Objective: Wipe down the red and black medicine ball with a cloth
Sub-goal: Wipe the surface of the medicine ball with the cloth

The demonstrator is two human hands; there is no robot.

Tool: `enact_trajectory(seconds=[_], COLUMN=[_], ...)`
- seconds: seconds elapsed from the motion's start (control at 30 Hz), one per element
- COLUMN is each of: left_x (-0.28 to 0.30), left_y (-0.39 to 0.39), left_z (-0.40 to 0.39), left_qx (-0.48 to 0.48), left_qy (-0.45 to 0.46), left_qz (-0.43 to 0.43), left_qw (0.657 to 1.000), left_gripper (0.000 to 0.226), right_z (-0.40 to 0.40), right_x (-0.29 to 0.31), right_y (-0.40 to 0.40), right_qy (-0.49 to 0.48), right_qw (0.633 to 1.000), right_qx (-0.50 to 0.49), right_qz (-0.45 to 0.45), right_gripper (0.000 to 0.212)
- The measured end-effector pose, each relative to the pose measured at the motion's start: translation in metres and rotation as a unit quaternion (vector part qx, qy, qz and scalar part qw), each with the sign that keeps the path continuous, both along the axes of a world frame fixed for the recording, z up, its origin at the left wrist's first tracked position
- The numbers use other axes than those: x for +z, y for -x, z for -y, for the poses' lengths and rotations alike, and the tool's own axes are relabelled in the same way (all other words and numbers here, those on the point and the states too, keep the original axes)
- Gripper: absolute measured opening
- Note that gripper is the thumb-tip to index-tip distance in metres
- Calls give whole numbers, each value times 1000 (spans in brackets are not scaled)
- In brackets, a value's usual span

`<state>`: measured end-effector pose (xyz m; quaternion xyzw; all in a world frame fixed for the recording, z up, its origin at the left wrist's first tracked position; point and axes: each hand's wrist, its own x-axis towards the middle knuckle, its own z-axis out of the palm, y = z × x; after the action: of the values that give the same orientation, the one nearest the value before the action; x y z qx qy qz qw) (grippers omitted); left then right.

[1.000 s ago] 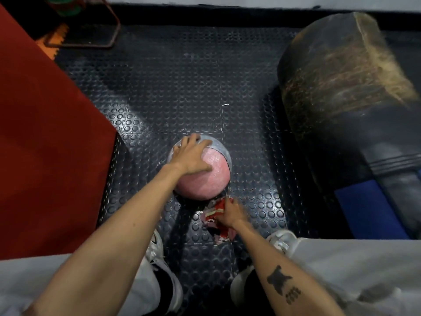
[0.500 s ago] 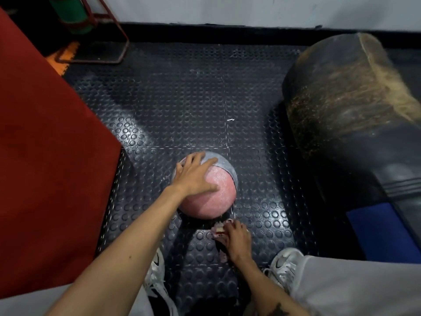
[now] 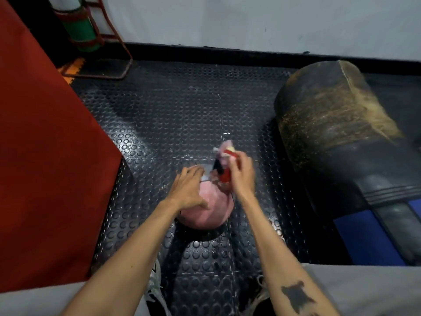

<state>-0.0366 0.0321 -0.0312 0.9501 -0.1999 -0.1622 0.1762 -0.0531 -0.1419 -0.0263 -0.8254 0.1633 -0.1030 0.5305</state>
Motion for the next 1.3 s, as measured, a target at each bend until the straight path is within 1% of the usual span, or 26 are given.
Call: enact_trajectory(seconds=[0.07,0.1,0.13,0.17,0.2,0.23,0.3,0.4,0.47,0.53,0.57,0.63,0.7,0.8,0.87,0.9,0.97,1.0,1.03,1.07,1.1,1.13,1.2,1.23,1.27,1.3], left_x=[-5,-8,-11,-14,-18,-21,-25,-26,-24,-21,-21,-21,-24,-27,-25,-24,-23,-24,-25,-25,-25,-26,-25,-24,-22,-21], left_y=[3,3,2,2,0,0,3,12,18,20,17,9,-1,-7,-6,-5,0,2,4,6,6,5,6,10,13,15], left_z=[-2,-5,-9,-13,-18,-22,-26,-26,-22,-15,-12,-7,-6,-8,-6,-4,2,6,10,13,16,18,22,25,28,32], left_qx=[23,42,66,84,92,92,84,83,90,109,121,138,143,150,154,157,164,164,164,163,161,157,155,159,163,169], left_qy=[16,3,-16,-31,-32,-26,-17,3,29,57,67,69,52,30,27,28,29,27,24,19,13,7,4,4,3,1], left_qz=[4,-16,-55,-101,-140,-164,-178,-172,-152,-133,-133,-142,-148,-171,-179,-183,-190,-187,-180,-168,-154,-141,-106,-93,-90,-97], left_qw=[1000,999,996,991,985,982,980,982,984,983,981,978,977,973,971,970,967,968,970,972,975,977,982,983,983,981], left_gripper=[126,131,139,147,152,156,161,156,152,145,141,134,125,117,122,131,150,154,154,151,144,132,105,101,106,119], right_z=[-26,-36,-39,-42,-42,-43,-51,-57,-49,-39,-37,-39,-49,-57,-47,-41,-25,-19,-17,-19,-25,-32,-40,-35,-26,-16], right_x=[-26,-38,-48,-52,-51,-52,-47,-42,-37,-35,-36,-39,-43,-46,-47,-44,-34,-30,-27,-26,-26,-29,-41,-41,-41,-38], right_y=[-4,0,4,8,14,18,27,34,22,3,-4,-4,11,29,14,1,-26,-33,-34,-28,-16,1,34,37,28,13], right_qy=[73,129,170,180,175,171,190,209,229,203,187,184,190,199,193,176,137,125,118,117,121,130,177,195,191,174], right_qw=[990,979,971,969,972,974,973,968,962,967,971,975,974,972,972,975,980,980,981,983,987,988,981,977,977,980], right_qx=[107,141,152,152,145,138,126,127,144,145,139,121,115,120,128,133,119,103,83,70,65,67,79,85,92,99], right_qz=[-47,-66,-75,-73,-63,-51,-38,-48,-35,-47,-51,-40,-45,-45,-28,-32,-87,-120,-133,-122,-88,-56,-10,6,9,-9], right_gripper=[43,52,58,59,55,49,44,50,38,24,22,29,39,44,38,33,28,29,29,28,26,27,34,34,32,28])
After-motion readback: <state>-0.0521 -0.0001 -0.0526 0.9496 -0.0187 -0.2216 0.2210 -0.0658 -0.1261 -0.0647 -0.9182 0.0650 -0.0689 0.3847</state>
